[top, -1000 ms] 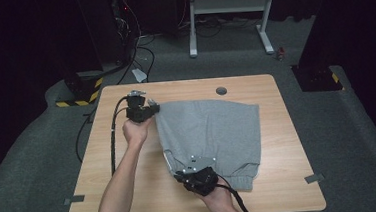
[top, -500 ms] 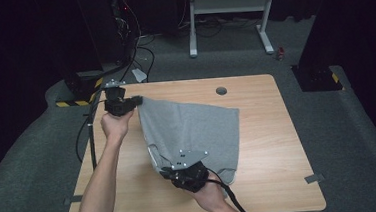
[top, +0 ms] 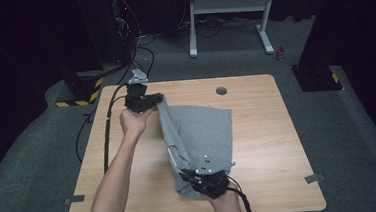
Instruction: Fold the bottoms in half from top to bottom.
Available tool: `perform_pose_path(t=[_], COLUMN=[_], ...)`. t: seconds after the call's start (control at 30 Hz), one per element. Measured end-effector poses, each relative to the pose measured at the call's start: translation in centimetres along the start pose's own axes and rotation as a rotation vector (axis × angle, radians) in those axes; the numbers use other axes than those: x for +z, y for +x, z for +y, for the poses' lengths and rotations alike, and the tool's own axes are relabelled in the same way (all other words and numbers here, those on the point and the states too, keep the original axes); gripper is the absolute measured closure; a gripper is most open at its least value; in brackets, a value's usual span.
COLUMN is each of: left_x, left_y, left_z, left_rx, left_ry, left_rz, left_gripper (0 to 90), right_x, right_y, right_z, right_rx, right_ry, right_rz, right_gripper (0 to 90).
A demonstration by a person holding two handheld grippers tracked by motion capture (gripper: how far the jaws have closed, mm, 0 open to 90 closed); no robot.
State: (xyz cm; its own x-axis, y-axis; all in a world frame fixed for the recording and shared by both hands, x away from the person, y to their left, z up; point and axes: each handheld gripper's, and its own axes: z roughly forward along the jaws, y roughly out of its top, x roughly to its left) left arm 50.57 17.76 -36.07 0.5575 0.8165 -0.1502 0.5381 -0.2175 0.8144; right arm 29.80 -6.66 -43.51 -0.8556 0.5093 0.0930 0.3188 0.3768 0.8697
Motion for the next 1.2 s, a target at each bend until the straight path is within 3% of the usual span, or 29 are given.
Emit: perform_pose_path(t=[0.27,0.43,0.73,0.93,1.2], left_x=[3.9,5.9,8.7,11.0,14.5], left_y=[-4.0,-5.2,-7.4,-8.9,-10.0], left_z=[1.4,1.2,1.1,0.3,-1.6], left_rx=[0.054,0.062,0.089,0.112,0.106], left_ry=[0.025,0.04,0.044,0.047,0.077], left_rz=[-0.035,-0.047,-0.066,-0.077,-0.087], left_gripper=[86.9,86.9,86.8,86.7,86.5], right_x=[-2.3,-3.3,-4.2,-4.8,-5.1], right_y=[-1.2,-1.6,-2.3,-3.2,-4.0], right_z=[-2.6,-4.1,-6.0,-7.7,-9.5], right_rx=[0.067,0.082,0.107,0.15,0.158], right_ry=[-0.013,-0.003,0.018,0.048,0.119], right_rz=[-0.073,-0.138,-0.19,-0.209,-0.265], right_gripper=[83.7,83.8,83.5,83.3,82.6])
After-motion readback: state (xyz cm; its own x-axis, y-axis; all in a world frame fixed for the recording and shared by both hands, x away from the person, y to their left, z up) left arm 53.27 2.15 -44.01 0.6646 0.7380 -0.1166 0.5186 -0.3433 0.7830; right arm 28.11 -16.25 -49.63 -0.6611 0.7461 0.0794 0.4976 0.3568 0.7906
